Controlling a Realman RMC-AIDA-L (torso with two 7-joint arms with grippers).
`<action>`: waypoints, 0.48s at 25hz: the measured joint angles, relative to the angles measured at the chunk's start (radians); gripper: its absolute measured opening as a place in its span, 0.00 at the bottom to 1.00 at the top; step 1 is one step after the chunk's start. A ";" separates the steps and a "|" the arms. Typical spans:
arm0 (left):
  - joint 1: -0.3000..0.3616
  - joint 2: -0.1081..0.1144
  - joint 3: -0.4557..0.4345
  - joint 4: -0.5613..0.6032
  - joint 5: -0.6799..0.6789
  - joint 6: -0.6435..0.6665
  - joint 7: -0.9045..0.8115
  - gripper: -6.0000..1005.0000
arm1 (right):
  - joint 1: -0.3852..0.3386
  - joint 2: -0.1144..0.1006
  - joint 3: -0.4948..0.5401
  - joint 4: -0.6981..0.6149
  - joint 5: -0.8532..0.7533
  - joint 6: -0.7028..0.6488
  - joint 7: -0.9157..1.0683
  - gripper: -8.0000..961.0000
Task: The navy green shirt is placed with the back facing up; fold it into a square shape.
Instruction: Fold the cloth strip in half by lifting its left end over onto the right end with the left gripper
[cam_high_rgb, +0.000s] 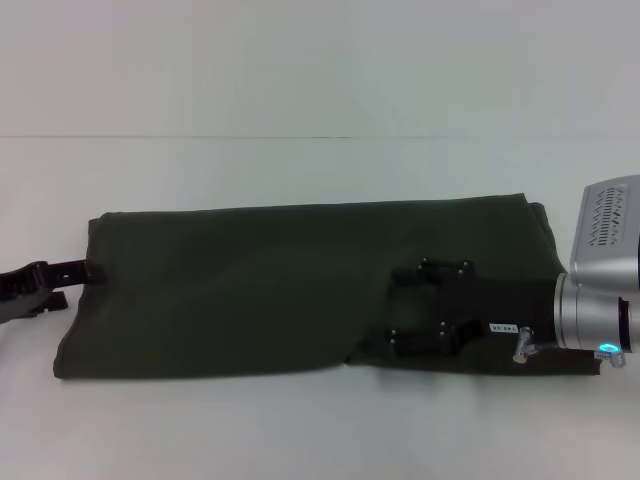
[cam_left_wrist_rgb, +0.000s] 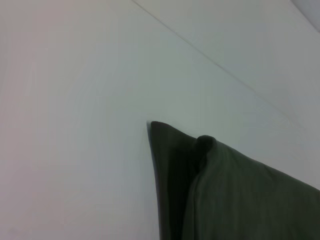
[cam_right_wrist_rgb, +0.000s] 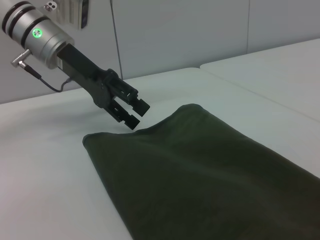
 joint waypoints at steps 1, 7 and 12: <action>0.000 -0.001 0.000 0.000 0.000 -0.001 0.001 0.86 | 0.000 0.000 0.000 0.000 0.000 0.000 0.000 0.95; 0.001 -0.006 0.001 0.000 0.000 -0.004 0.002 0.86 | 0.000 0.001 0.000 0.001 0.000 0.003 -0.001 0.95; 0.001 -0.007 0.001 0.000 0.000 -0.004 0.004 0.86 | 0.000 0.002 -0.003 0.001 0.010 0.001 -0.001 0.95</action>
